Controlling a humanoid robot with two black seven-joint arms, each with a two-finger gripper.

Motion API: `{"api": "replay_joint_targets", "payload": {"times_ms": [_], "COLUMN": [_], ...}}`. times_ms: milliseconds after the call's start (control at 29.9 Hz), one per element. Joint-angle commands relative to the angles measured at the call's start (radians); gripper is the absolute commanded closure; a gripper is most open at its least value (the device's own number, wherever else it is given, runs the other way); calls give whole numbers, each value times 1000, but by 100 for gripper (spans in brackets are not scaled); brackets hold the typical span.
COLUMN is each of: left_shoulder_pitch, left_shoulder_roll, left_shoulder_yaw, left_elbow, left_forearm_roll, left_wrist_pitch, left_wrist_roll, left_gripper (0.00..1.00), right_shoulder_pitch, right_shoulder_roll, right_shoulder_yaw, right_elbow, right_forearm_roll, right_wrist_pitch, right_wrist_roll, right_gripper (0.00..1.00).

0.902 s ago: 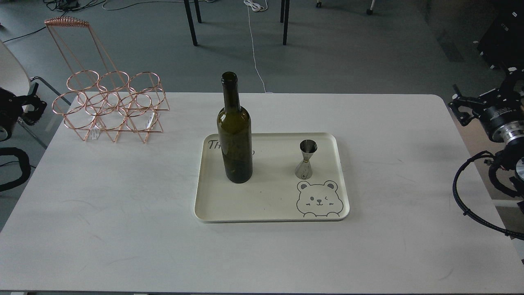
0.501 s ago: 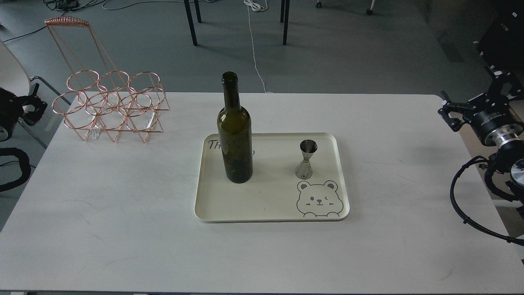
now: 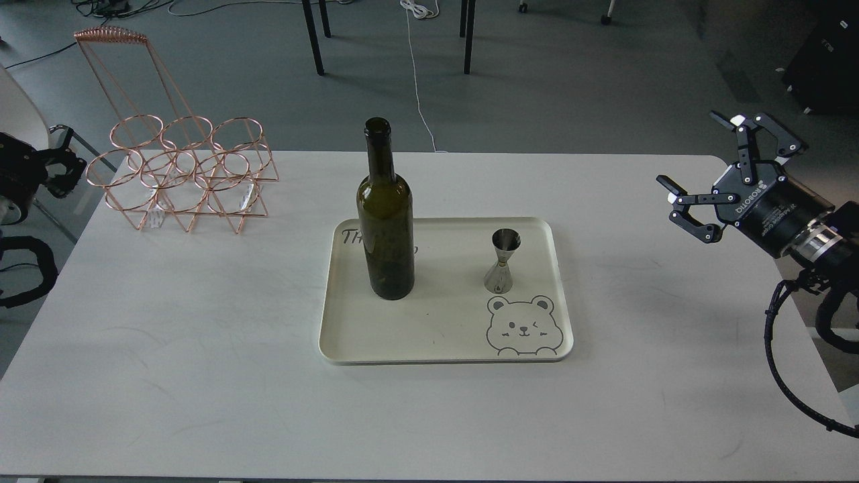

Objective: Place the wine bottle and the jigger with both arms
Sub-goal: 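Move the right gripper toward the metal jigger on the tray, then close the right gripper around the metal jigger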

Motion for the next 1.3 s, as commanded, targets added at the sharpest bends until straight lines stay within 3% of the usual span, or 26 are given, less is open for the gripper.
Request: {"api": "replay_joint_targets", "payload": {"times_ms": [0, 67, 134, 468, 735, 935, 1002, 1102, 1269], "left_shoulder_pitch": [2, 2, 2, 3, 3, 6, 6, 5, 5], "left_shoulder_roll": [-3, -6, -4, 2, 3, 0, -3, -6, -6], "left_shoulder_yaw": [0, 0, 0, 2, 3, 3, 2, 0, 0], "left_elbow": [-9, -11, -14, -14, -14, -12, -12, -12, -12], "left_forearm_roll": [2, 2, 2, 5, 5, 5, 5, 3, 3], "left_wrist_pitch": [0, 0, 0, 0, 0, 0, 0, 0, 0], "left_wrist_roll": [0, 0, 0, 0, 0, 0, 0, -1, -1], "left_gripper": [1, 1, 1, 1, 1, 1, 1, 1, 1], "right_shoulder_pitch": [-42, -55, -63, -79, -69, -2, 39, 82, 135], "right_shoulder_roll": [-93, -146, -166, -112, 15, 79, 139, 227, 282], "right_shoulder_yaw": [2, -1, -2, -53, -99, -243, -290, -341, -390], "right_elbow": [114, 165, 200, 303, 270, 172, 84, -15, -91], "right_forearm_roll": [-197, -316, -412, -1005, -1461, -1676, -1734, -1769, -1782], "right_wrist_pitch": [0, -34, -80, -392, -443, -538, -584, -669, -707], "right_wrist_roll": [59, 109, 131, 139, 172, 177, 204, 237, 237], "right_gripper": [1, 1, 2, 2, 2, 2, 3, 3, 4]}}
